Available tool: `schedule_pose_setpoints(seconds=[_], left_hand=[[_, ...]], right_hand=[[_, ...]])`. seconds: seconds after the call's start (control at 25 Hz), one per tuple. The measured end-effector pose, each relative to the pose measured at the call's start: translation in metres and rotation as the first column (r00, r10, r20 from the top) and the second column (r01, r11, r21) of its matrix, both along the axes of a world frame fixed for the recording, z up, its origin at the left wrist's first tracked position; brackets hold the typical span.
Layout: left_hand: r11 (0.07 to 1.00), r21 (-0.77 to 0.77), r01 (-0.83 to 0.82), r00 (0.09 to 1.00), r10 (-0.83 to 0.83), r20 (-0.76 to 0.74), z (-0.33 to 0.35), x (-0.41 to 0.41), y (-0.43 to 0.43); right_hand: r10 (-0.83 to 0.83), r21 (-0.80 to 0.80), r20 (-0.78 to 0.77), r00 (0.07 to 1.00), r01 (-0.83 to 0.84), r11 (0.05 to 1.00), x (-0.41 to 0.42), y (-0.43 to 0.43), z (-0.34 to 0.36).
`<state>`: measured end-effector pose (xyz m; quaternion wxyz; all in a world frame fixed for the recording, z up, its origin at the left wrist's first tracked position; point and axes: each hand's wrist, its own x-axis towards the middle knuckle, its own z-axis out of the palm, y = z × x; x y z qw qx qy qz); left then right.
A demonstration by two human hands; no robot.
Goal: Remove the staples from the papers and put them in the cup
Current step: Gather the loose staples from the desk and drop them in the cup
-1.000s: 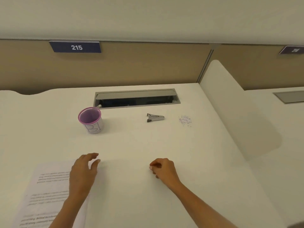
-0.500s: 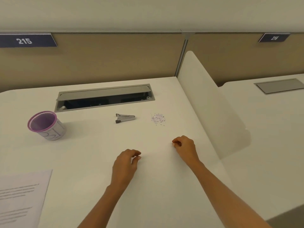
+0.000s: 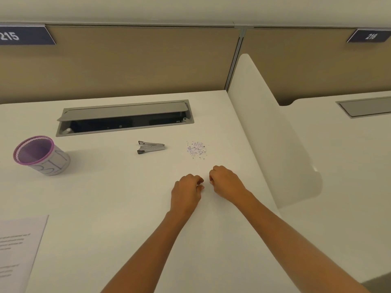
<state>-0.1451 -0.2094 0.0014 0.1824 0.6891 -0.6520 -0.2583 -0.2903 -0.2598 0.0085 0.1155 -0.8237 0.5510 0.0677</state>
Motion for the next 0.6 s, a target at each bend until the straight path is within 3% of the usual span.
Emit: schedule_pose_setpoints(seconds=[0.32,0.6], left_hand=[[0.999,0.031,0.016,1.0,-0.017,0.017,0.001,-0.007,-0.006],[0.991,0.012,-0.13,0.94,0.127,-0.317,0.013,0.013,0.001]], right_hand=[[0.063,0.1,0.101,0.993,-0.073,0.992,-0.011,-0.006,-0.003],[-0.081,0.147,0.487,0.87,0.01,0.989,0.003,0.017,0.0]])
